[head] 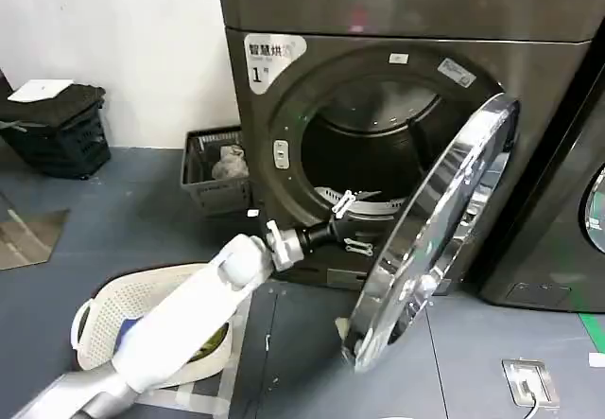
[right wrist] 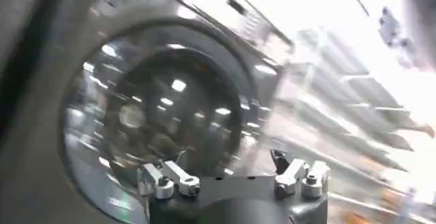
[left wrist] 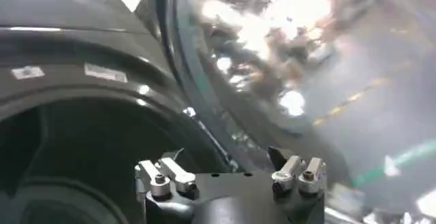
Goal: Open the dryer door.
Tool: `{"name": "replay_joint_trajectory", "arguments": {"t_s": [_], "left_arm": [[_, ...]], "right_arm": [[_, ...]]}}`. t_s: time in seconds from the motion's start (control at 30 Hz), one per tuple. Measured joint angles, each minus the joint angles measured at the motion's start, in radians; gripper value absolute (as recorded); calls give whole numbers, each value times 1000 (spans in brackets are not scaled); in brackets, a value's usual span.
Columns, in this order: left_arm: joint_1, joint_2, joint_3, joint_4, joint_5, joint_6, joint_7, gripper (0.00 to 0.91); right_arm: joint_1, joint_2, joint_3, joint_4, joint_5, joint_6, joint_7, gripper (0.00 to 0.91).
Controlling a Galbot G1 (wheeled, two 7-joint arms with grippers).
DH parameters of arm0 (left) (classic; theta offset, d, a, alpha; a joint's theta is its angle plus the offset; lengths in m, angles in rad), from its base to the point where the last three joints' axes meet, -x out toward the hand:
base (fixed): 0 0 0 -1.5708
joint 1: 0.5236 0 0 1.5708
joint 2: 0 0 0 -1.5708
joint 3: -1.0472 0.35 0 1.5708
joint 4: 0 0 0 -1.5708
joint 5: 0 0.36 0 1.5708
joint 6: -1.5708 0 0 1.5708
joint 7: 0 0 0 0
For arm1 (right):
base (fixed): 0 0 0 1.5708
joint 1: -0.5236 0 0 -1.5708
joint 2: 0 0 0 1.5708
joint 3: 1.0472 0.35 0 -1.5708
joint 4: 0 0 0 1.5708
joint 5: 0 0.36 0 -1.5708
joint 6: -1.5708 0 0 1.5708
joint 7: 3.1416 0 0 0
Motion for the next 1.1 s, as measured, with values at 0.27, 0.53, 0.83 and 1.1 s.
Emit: {"name": "replay_joint_trajectory", "arguments": {"t_s": [0.27, 0.53, 0.83, 1.1], "left_arm": [[-41, -46, 50, 39, 3, -6, 1, 907], [-82, -114, 98, 83, 7, -9, 1, 907], [-131, -204, 152, 144, 13, -10, 1, 907], [-182, -309, 205, 217, 28, -15, 2, 907]], "right_arm": [[-2, 54, 117, -29, -31, -3, 28, 907], [-5, 100, 189, -31, -29, 7, 83, 907], [-7, 155, 244, 4, -25, 18, 124, 907], [-18, 206, 287, 54, -33, -9, 197, 907]]}}
